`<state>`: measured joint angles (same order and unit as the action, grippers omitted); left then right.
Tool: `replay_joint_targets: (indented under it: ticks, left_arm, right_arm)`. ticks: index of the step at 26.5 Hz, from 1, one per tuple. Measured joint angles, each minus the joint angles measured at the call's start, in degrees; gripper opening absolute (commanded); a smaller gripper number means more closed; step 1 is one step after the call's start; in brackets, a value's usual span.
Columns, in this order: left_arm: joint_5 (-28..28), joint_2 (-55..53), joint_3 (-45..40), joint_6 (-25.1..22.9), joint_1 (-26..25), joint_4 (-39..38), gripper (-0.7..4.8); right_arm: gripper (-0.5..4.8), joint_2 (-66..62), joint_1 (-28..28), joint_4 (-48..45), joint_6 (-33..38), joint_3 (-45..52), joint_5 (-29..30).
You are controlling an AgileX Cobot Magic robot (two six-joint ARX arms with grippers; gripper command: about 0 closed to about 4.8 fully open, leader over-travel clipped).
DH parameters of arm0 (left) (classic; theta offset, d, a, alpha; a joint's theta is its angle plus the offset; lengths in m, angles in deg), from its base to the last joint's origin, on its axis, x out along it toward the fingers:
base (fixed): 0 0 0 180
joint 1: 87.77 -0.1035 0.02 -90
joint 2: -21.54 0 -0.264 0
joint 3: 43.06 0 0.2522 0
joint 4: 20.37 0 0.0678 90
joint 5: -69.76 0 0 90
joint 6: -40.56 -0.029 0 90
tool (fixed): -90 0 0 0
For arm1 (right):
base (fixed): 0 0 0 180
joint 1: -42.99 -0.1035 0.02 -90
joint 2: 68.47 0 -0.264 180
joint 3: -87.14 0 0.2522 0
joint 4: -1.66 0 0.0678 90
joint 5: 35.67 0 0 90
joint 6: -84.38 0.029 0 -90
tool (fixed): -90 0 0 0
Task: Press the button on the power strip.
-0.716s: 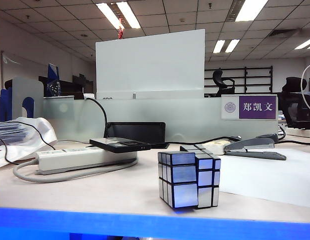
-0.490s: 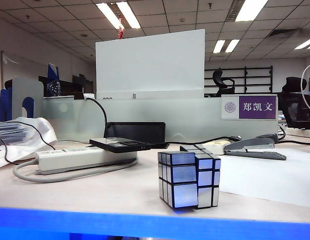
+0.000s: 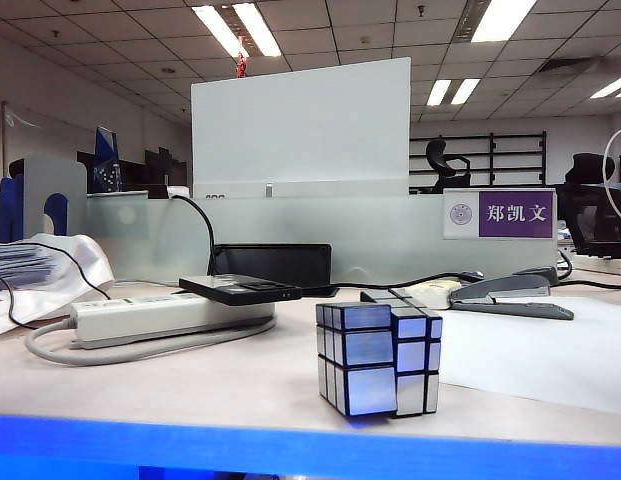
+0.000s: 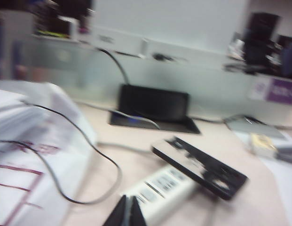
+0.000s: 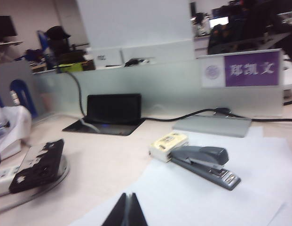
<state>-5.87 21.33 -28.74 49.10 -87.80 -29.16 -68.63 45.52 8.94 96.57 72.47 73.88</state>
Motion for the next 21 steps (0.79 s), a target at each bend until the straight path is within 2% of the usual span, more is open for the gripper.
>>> replay_joint_targets:
  ticks: [3, 6, 9, 13, 16, 18, 21]
  left_arm:
    - [1.1, 0.0, 1.5, -0.3, 0.0, -3.6, -0.06]
    - [1.1, -0.5, 4.9, -1.7, 0.0, -3.6, -0.05]
    - [1.0, -3.2, 7.1, -2.5, 0.0, -4.2, -0.05]
    - [2.3, -13.7, 11.5, -2.5, 0.0, -6.4, -0.05]
    - [6.6, -25.4, 19.5, -2.5, 0.0, -6.8, -0.05]
    - [8.1, -33.2, 26.2, -3.9, 0.0, -10.1, -0.05]
    - [9.9, -44.5, 35.4, -6.8, 0.0, -16.6, -0.05]
  right_arm:
    - [0.00, -0.7, 0.0, 0.6, -1.1, -5.5, 1.0]
    - [0.00, -6.8, 0.0, 0.4, -3.0, -12.1, 1.8]
    - [0.00, -15.4, 0.0, 1.3, -5.4, -18.7, 6.7]
    - [0.00, -33.5, 0.0, 3.0, -7.3, -35.3, 18.8]
    - [0.00, -46.2, 0.0, 11.8, -7.4, -46.9, 25.2]
    - [0.00, -52.0, -1.1, 19.6, -8.4, -51.3, 29.3]
    - [0.00, -55.4, -4.8, 25.9, -12.4, -52.5, 31.0]
